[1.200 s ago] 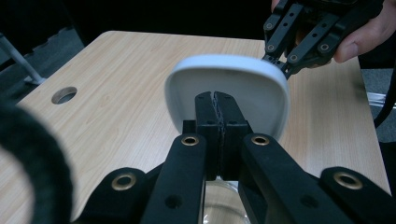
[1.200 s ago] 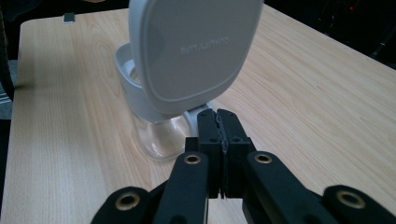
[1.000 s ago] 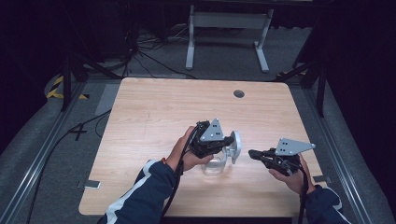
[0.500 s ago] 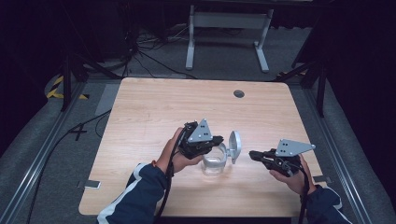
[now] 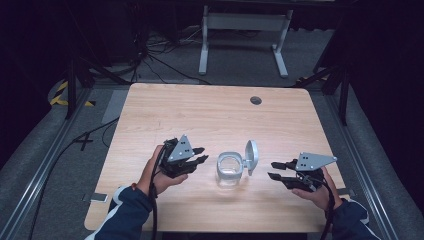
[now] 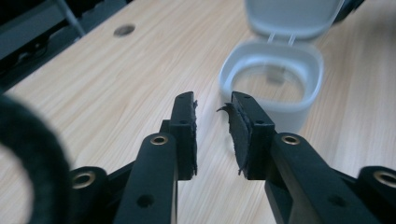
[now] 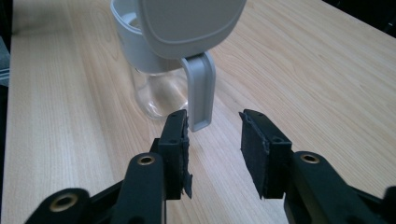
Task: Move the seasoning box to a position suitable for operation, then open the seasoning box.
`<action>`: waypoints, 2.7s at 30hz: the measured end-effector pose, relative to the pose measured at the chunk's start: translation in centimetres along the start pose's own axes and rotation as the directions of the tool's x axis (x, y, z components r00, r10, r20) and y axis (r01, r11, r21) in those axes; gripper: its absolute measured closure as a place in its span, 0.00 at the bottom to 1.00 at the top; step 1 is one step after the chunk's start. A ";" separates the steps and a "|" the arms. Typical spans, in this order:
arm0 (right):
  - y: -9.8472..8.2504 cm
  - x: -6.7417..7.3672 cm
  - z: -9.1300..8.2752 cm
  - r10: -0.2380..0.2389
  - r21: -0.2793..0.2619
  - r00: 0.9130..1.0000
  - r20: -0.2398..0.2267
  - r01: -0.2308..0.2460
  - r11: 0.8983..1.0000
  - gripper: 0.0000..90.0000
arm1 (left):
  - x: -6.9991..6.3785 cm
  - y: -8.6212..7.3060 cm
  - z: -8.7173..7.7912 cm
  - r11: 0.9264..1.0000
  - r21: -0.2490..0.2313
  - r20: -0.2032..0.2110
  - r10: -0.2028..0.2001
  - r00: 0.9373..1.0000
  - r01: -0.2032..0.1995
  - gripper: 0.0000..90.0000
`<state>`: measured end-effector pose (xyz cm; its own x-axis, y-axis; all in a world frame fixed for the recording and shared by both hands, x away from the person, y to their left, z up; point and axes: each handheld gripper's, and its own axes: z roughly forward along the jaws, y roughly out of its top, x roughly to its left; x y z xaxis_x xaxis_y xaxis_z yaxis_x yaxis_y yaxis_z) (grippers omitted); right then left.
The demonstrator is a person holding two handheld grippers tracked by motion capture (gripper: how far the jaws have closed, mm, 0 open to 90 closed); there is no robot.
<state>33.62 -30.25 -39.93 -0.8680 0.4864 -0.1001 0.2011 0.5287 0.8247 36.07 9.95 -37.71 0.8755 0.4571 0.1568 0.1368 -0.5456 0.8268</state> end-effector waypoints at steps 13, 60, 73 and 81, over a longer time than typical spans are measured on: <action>-1.4 -0.6 -1.5 -0.016 0.073 0.995 0.098 0.009 0.997 0.56 | 1.8 -6.9 -1.9 0.976 0.211 -0.108 -0.041 0.993 0.063 0.56; -14.0 -3.8 -8.1 0.302 0.095 0.891 0.340 -0.352 0.931 0.29 | 3.3 -15.8 -3.9 0.929 0.192 -0.166 -0.288 0.943 0.317 0.16; -14.0 -3.8 -8.1 0.305 0.098 0.892 0.334 -0.354 0.930 0.28 | 3.3 -15.8 -3.9 0.927 0.187 -0.167 -0.297 0.940 0.326 0.16; -14.0 -3.8 -8.1 0.301 0.100 0.895 0.330 -0.350 0.931 0.27 | 3.3 -15.8 -3.8 0.925 0.188 -0.169 -0.302 0.938 0.331 0.15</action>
<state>30.46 -45.15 -46.61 -0.5660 0.8240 -0.0255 0.5364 0.3915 0.7476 34.99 22.72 -48.18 0.7020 0.7121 -0.0114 0.5035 -0.4849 0.7151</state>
